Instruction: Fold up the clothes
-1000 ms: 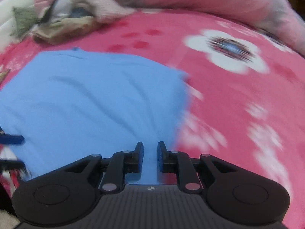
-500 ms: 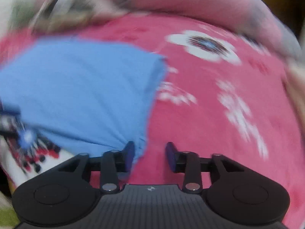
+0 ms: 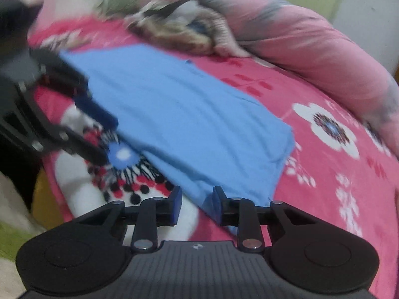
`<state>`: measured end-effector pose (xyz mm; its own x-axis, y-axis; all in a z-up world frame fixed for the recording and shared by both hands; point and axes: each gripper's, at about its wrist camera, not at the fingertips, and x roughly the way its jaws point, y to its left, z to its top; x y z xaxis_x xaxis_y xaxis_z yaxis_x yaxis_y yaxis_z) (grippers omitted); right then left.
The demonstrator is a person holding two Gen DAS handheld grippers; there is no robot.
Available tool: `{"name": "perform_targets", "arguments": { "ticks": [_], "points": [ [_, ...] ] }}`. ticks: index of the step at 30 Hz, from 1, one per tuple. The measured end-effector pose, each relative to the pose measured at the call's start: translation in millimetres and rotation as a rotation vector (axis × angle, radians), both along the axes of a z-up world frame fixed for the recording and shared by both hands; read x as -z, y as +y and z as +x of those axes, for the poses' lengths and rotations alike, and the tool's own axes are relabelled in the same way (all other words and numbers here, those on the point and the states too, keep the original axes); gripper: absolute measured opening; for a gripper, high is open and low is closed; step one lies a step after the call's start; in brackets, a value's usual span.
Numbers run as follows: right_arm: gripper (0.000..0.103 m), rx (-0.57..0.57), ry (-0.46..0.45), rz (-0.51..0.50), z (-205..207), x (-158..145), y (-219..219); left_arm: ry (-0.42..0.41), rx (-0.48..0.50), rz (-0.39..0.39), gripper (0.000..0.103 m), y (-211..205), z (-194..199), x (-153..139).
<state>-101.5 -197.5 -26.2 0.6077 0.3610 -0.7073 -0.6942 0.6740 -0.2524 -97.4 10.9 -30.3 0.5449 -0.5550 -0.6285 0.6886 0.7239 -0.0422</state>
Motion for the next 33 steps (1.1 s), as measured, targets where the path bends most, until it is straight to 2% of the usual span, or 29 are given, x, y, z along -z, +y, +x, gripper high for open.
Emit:
{"name": "perform_targets", "arguments": {
  "ticks": [2,3,4,5,8,12,15,18,21,24,27,29,31,33],
  "points": [
    [0.02,-0.036,0.009,-0.031,10.6,6.8,2.8,-0.003,-0.004,-0.005,0.046,0.5,0.0,-0.8],
    [0.008,-0.053,0.024,-0.033,13.5,9.7,-0.1,-0.004,-0.004,-0.008,0.046,0.7,0.4,-1.1],
    [0.002,-0.068,0.037,-0.034,15.8,11.2,-3.2,-0.004,-0.005,-0.007,0.046,0.5,1.2,-0.9],
    [0.001,-0.086,0.043,-0.04,14.8,9.1,-6.1,-0.005,-0.006,-0.007,0.046,0.3,1.9,-0.7],
    [0.0,-0.134,0.055,-0.07,4.9,3.3,-16.3,0.002,-0.005,-0.011,0.046,1.8,4.0,1.2],
    [0.0,-0.083,0.091,-0.057,4.8,16.4,-25.1,0.033,0.0,-0.021,0.045,4.0,10.0,5.7],
    [0.0,-0.059,0.112,-0.046,2.5,10.4,-28.9,0.031,0.005,-0.03,0.045,5.6,10.9,3.3],
    [0.001,-0.051,0.108,-0.089,-2.9,1.5,-35.3,0.026,0.014,-0.06,0.046,5.9,12.2,0.9],
    [0.001,-0.002,0.076,-0.021,2.4,-10.6,-41.3,0.044,0.017,-0.094,0.046,0.5,19.0,1.9],
    [0.001,0.059,0.064,0.041,17.2,-8.0,-42.2,0.069,0.016,-0.082,0.046,-12.2,26.6,8.3],
    [0.002,0.118,0.103,-0.052,23.9,18.0,-53.4,0.097,0.011,-0.062,0.045,-17.0,29.1,16.9],
    [0.002,0.188,0.152,0.047,22.7,13.8,-75.0,0.112,0.002,-0.075,0.045,-12.0,28.8,19.1],
    [0.003,0.247,0.157,0.126,20.2,2.0,-86.0,0.125,-0.005,-0.086,0.045,-8.6,29.1,20.3],
    [0.009,0.302,0.173,0.205,19.3,-6.1,-96.2,0.136,-0.011,-0.097,0.045,-6.5,29.9,20.7]
  ]
}}
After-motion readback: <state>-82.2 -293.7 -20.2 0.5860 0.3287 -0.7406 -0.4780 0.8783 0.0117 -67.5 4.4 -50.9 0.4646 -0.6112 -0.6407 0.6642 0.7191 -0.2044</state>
